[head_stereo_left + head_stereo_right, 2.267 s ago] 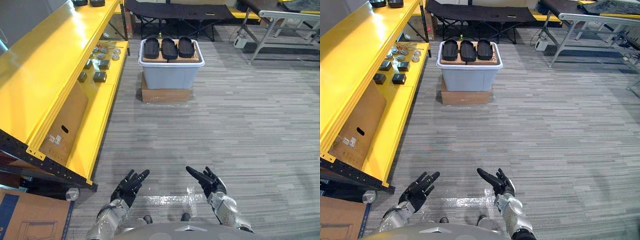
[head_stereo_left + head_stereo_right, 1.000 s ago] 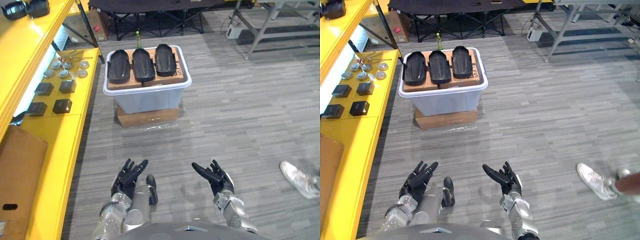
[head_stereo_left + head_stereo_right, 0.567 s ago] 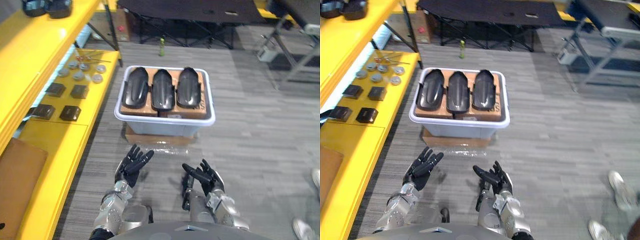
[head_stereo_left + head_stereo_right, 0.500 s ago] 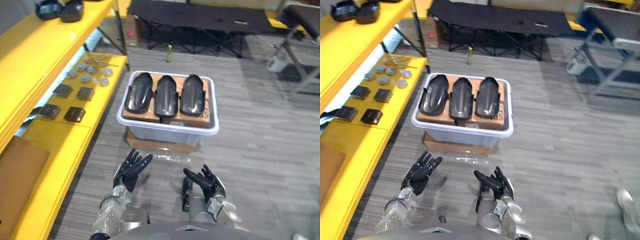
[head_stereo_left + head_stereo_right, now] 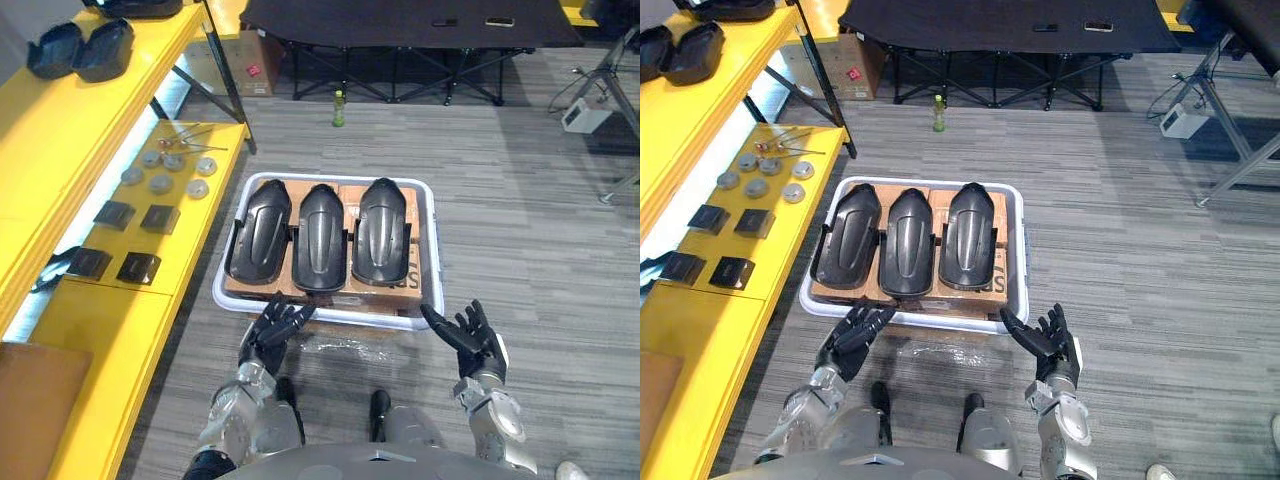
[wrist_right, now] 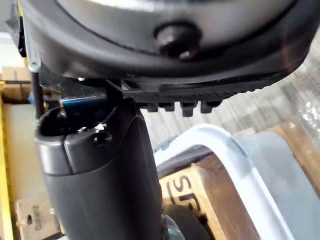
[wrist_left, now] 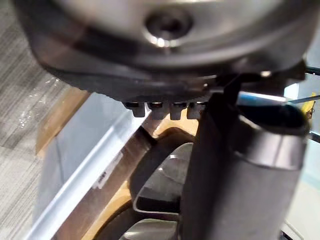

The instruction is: Walk over and take three plastic housings, then place them on the shelf

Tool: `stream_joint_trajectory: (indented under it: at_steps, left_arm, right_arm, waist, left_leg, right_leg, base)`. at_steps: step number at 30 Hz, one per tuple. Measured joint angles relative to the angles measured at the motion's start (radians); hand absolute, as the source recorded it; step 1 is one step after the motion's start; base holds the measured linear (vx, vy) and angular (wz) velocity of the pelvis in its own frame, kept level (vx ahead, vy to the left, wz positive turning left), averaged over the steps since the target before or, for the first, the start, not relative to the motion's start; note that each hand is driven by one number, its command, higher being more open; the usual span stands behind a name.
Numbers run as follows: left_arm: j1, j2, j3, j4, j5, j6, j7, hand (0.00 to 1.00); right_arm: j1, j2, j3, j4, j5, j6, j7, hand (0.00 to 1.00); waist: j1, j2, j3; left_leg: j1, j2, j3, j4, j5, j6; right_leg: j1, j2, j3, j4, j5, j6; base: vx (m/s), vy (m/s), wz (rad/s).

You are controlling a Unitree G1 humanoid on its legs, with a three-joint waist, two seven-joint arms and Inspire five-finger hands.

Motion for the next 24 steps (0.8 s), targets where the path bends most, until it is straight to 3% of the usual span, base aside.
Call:
stream_joint_trajectory:
  at_steps: [2,9,13,17,24]
  left_arm:
    - [0.012,0.021,0.002,-0.001,0.001,0.013,0.012,1.00]
    - [0.082,0.052,0.024,0.046,0.080,0.029,0.072,1.00]
    - [0.138,0.052,0.015,0.073,0.129,0.029,0.096,1.00]
    - [0.177,0.074,0.010,0.065,0.130,0.024,0.123,1.00]
    - [0.246,0.084,0.002,0.005,0.170,-0.001,0.130,1.00]
  right_arm:
    - [0.068,0.033,0.029,-0.023,0.001,0.002,0.040,1.00]
    - [0.237,0.057,0.146,-0.219,0.018,0.006,0.123,1.00]
    - [0.262,0.033,0.150,-0.344,0.019,0.006,0.127,1.00]
    - [0.255,0.005,0.142,-0.433,0.019,0.006,0.081,1.00]
    - [0.191,-0.019,0.137,-0.436,0.040,0.011,-0.075,1.00]
  waist:
    - [0.003,-0.016,0.001]
    - [-0.001,-0.022,0.001]
    - [-0.012,-0.051,-0.015]
    - [-0.014,-0.069,-0.028]
    - [0.011,-0.061,-0.030]
  left_leg:
    - [0.014,-0.019,0.010,-0.007,-0.008,0.012]
    - [0.057,-0.020,0.055,-0.009,-0.036,0.024]
    - [0.074,-0.018,0.078,-0.021,-0.034,0.027]
    - [0.077,-0.025,0.085,-0.047,-0.016,0.035]
    - [0.067,-0.037,0.072,-0.057,-0.009,0.038]
  right_leg:
    - [0.018,-0.018,0.004,-0.020,0.004,0.013]
    - [0.037,-0.019,0.044,-0.030,0.007,0.020]
    - [0.033,-0.017,0.066,-0.032,0.012,0.027]
    - [0.032,-0.020,0.068,-0.062,0.032,0.036]
    - [0.034,-0.028,0.052,-0.078,0.040,0.043]
  base:
    - [0.10,0.100,-0.06]
    - [0.01,0.021,-0.18]
    - [-0.08,0.002,-0.16]
    - [-0.09,0.020,-0.04]
    - [-0.01,0.011,0.07]
